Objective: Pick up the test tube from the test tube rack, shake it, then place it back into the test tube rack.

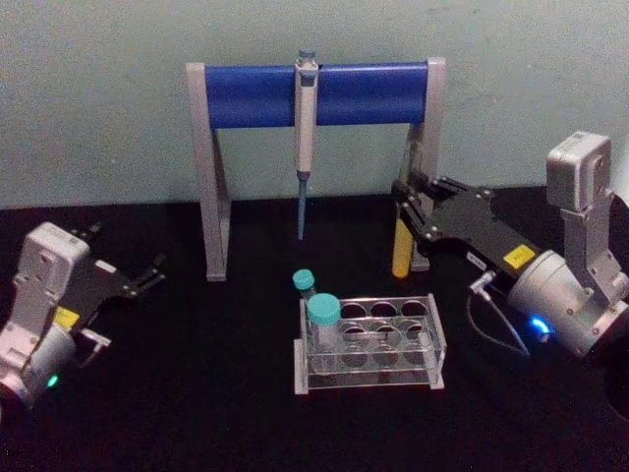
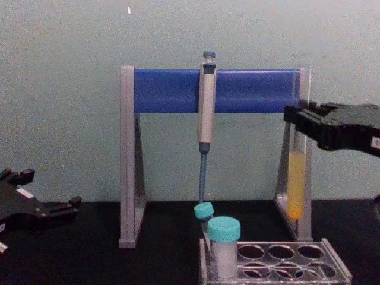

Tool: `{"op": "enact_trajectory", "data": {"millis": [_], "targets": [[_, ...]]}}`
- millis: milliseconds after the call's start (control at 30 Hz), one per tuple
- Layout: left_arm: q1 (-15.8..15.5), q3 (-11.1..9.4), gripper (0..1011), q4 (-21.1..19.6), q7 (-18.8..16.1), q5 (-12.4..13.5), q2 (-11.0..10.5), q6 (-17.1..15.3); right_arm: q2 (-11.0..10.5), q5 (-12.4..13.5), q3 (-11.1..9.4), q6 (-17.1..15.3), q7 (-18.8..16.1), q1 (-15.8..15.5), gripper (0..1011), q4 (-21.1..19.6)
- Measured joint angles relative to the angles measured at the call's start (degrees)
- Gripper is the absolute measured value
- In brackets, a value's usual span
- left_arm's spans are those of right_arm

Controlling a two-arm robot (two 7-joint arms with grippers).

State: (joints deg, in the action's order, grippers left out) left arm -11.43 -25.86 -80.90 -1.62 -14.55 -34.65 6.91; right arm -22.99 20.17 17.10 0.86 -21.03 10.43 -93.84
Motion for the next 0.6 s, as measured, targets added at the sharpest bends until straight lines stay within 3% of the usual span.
{"op": "enact_trajectory", "data": {"millis": [300,600], "targets": [[0.0,0.0,1001,0.0,0.0,0.0,0.0,0.0,-3.35,1.75,0.67,-4.08,-3.48,-2.27,233,-3.8],[0.0,0.0,1001,0.0,0.0,0.0,0.0,0.0,-2.16,6.47,2.44,-2.66,-6.21,-1.1,233,-2.25]]}}
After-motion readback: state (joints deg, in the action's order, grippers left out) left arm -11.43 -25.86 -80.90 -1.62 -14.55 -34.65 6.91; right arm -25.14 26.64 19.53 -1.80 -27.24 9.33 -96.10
